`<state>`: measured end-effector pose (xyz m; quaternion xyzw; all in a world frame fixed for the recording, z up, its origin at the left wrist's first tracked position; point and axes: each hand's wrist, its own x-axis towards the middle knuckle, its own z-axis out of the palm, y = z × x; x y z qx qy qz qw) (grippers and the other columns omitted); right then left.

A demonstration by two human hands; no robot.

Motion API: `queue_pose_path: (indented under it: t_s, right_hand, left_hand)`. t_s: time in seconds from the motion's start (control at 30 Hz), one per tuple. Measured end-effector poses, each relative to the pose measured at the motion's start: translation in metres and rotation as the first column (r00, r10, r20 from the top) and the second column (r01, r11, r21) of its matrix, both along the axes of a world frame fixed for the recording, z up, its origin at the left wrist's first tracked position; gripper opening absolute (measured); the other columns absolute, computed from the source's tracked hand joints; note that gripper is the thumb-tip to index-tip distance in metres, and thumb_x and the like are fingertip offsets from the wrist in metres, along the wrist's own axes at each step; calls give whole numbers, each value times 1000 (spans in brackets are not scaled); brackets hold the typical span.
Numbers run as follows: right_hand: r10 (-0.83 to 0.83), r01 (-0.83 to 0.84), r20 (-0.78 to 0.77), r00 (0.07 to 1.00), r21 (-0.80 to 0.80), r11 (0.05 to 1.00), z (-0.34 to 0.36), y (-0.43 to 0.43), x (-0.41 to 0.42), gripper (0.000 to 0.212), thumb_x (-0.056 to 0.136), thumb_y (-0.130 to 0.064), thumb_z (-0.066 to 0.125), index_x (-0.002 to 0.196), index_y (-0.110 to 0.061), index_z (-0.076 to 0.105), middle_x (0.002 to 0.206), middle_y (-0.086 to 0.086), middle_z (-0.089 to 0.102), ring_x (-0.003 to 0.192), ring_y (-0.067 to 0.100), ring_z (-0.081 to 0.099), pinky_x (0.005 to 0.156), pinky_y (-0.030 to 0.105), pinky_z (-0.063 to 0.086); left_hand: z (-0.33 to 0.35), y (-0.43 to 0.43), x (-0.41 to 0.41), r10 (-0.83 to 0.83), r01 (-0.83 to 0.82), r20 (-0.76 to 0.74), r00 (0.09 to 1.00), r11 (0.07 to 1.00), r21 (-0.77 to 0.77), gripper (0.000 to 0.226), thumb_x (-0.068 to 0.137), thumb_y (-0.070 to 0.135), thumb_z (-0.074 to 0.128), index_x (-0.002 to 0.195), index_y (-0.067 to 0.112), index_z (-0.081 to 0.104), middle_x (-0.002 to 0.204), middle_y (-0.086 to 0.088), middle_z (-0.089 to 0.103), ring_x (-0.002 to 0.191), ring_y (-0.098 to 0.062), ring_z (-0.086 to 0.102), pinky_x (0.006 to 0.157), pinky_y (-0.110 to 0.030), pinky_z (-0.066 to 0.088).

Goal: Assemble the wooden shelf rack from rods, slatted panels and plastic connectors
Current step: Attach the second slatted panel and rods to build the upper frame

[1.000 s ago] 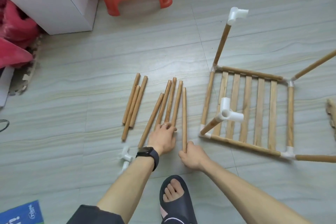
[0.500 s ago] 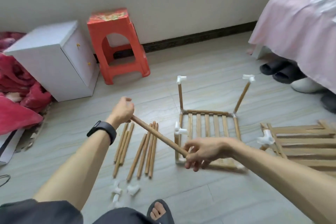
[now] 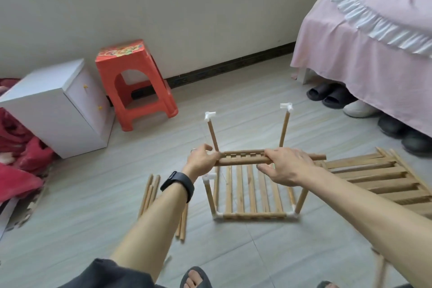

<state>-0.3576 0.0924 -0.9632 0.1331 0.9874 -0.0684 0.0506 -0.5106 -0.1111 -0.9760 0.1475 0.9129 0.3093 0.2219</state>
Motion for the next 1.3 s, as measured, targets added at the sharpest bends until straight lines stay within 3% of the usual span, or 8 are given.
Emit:
queue_pose_path:
  t_s: [0.17, 0.23, 0.3, 0.4, 0.53, 0.8, 0.97, 1.3]
  right_hand:
    - [-21, 15, 97, 995, 58, 998, -21, 1, -1, 42, 98, -68, 32, 107, -32, 53, 114, 1, 65, 109, 26, 61, 101, 45, 41]
    - [-44, 38, 127, 991, 51, 998, -28, 4, -1, 44, 100, -66, 32, 114, -30, 54, 114, 2, 64, 109, 26, 60, 98, 45, 42]
    - [-55, 50, 155, 986, 36, 998, -33, 8, -3, 42, 100, -65, 32, 111, -30, 53, 108, 2, 64, 99, 25, 58, 94, 44, 43]
    - [-42, 40, 185, 982, 15, 999, -38, 9, -7, 40, 100, -65, 32, 109, -31, 52, 96, -2, 57, 89, 23, 52, 92, 44, 44]
    - [-19, 20, 185, 983, -4, 1000, -43, 8, -11, 42, 100, -65, 31, 110, -31, 53, 93, -2, 57, 88, 22, 53, 93, 44, 46]
    - [-1, 18, 180, 984, -89, 996, -70, -5, -6, 36, 100, -66, 31, 96, -33, 46, 87, 0, 53, 85, 26, 51, 75, 39, 42]
    - [44, -39, 129, 991, -43, 998, -74, -10, -16, 36, 101, -65, 27, 96, -33, 43, 85, -2, 50, 84, 26, 52, 75, 39, 39]
    - [69, -55, 185, 980, -80, 995, -92, -3, -19, 37, 102, -64, 23, 97, -32, 41, 85, 0, 52, 83, 26, 53, 75, 39, 40]
  left_hand:
    - [-62, -18, -8, 217, -210, 96, 971, 975, -74, 67, 98, 53, 38, 143, 3, 42, 140, -19, 52, 135, -36, 44, 112, -43, 37]
    - [-73, -19, -10, 168, -158, 120, 978, 983, -89, 64, 98, 54, 31, 121, 0, 56, 113, -14, 61, 120, -34, 54, 105, -45, 42]
    - [-80, -16, -11, 127, -119, 98, 987, 990, -78, 51, 104, 45, 29, 104, 4, 59, 91, -5, 58, 93, -24, 57, 80, -35, 46]
    - [-87, -13, -12, 155, -156, 78, 985, 988, -5, 42, 107, 33, 31, 90, 6, 58, 77, -4, 54, 66, -18, 49, 58, -31, 39]
    - [-92, -18, -15, 165, -174, 102, 981, 981, 85, 39, 107, 27, 31, 99, 3, 60, 85, -10, 55, 76, -26, 50, 70, -36, 41]
    - [-99, -32, -15, 233, -255, 149, 961, 953, 160, 34, 105, 27, 31, 83, 25, 56, 96, -5, 56, 109, -34, 53, 101, -51, 47]
    - [-103, -41, -18, 262, -317, 263, 928, 928, 195, 33, 104, 35, 28, 97, 29, 59, 114, -12, 56, 103, -26, 54, 70, -35, 48]
    - [-106, -41, -16, 265, -400, 427, 865, 877, 265, 39, 108, 44, 28, 130, 26, 54, 119, -3, 51, 115, -21, 51, 93, -46, 47]
